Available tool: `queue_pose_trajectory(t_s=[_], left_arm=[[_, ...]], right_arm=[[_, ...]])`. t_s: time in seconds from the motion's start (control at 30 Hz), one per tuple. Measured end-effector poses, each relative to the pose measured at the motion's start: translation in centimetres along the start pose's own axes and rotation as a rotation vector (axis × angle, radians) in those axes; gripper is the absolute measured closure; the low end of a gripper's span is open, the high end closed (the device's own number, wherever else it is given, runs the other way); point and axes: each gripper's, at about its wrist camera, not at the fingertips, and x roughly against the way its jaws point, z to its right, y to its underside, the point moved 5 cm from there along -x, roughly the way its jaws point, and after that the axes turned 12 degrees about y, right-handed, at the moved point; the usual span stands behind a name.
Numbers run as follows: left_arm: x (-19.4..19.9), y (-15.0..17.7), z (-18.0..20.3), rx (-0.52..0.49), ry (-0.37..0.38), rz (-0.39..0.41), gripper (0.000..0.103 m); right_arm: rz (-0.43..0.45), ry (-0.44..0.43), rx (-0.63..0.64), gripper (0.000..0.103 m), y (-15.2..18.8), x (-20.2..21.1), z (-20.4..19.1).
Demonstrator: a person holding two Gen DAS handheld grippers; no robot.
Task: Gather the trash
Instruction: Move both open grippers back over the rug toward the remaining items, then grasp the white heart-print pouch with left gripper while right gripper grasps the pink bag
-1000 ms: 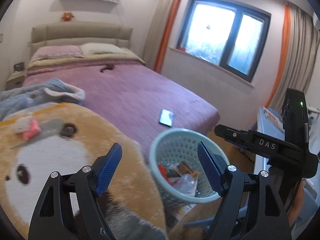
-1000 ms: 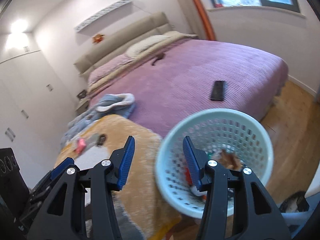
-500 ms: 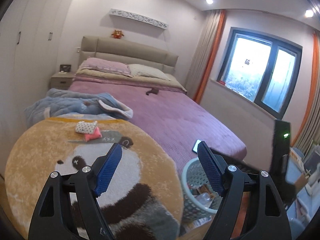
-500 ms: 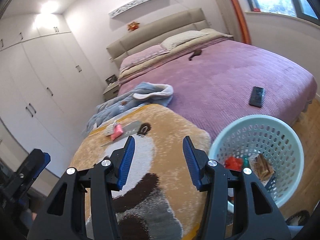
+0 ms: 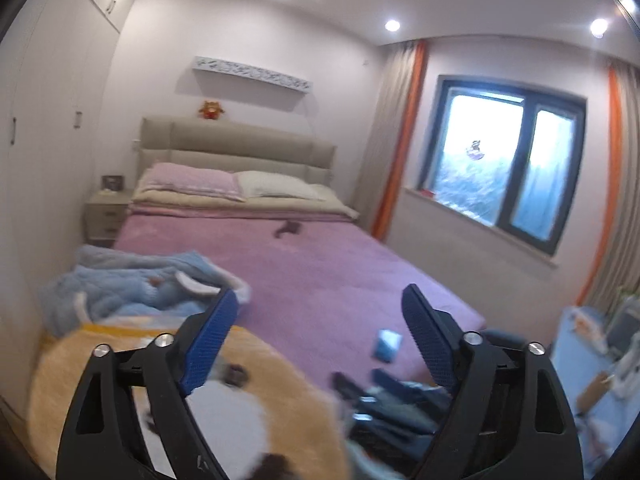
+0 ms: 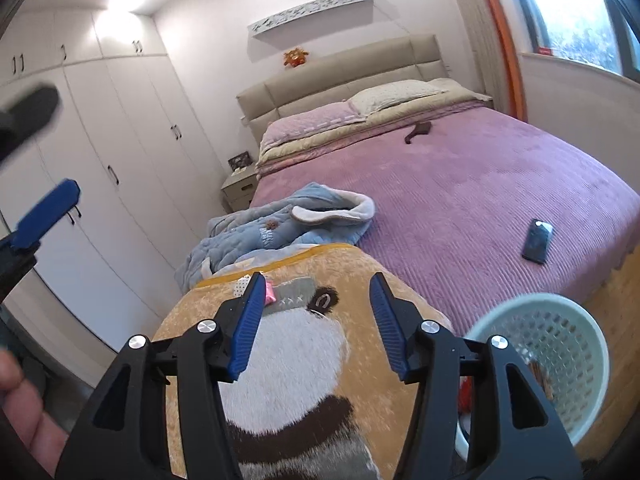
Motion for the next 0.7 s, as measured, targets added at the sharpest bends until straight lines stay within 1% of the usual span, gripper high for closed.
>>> queue_pose_trajectory(t_s=[0.1,0.13,0.17,0.2,0.23,0.3,0.33,0.37,0.4,0.47,0.5,0.6,0.7], left_arm=[[-1.5,0.3,-5.6,0.010,-0.047,-0.040,0.019],[-2.3,0.6,-8.7,0.011,-0.081,-0.049,0.019],[-2.7,0.8,-10.5,0.013,-0.096,-0.052,0.019],[-3.3,1.1,-12.4,0.016,-0.099,-0.062,0.019],[-4.2,1.5,-14.6,0.024,-0.083,-0.083,0.019],[-5.6,2.5,-18.3,0.029,-0.022,-0.100,0.019],[-6.4,3.5,-20.3,0.030,-0.033,-0.111,0.019],[-7.0,4.6,-22.3,0.042,-0.061,-0.131,0.019],[-8.1,5.8,-24.0,0.066,-0.060,-0.160,0.019],[-9.9,7.8,-25.8,0.106,-0.028,-0.196,0.019],[-10.9,8.7,-26.2,0.109,-0.027,-0.219,0.019],[-13.6,11.2,-26.7,0.071,-0.065,-0.286,0.019],[-15.1,12.8,-26.8,0.086,-0.035,-0.324,0.019]], right_arm=[[-0.030,-0.014,0.038,0.052,0.0,-3.2,-2.8],[-0.036,-0.018,0.047,0.052,0.0,-4.2,-3.5],[-0.042,-0.022,0.058,0.052,0.0,-5.5,-4.6],[-0.047,-0.029,0.065,0.052,-0.1,-6.8,-5.6],[-0.050,-0.039,0.068,0.052,-0.1,-8.0,-6.4],[-0.050,-0.048,0.072,0.052,-0.1,-10.2,-7.7],[-0.051,-0.050,0.076,0.052,-0.1,-11.4,-8.3],[-0.052,-0.049,0.082,0.052,0.0,-12.4,-8.8],[-0.056,-0.047,0.089,0.052,0.1,-13.5,-9.3],[-0.067,-0.040,0.100,0.052,0.7,-15.7,-10.2],[-0.077,-0.044,0.100,0.052,1.1,-16.9,-10.4],[-0.098,-0.035,0.091,0.052,2.1,-19.0,-10.1],[-0.108,-0.003,0.082,0.052,2.7,-20.5,-9.2]])
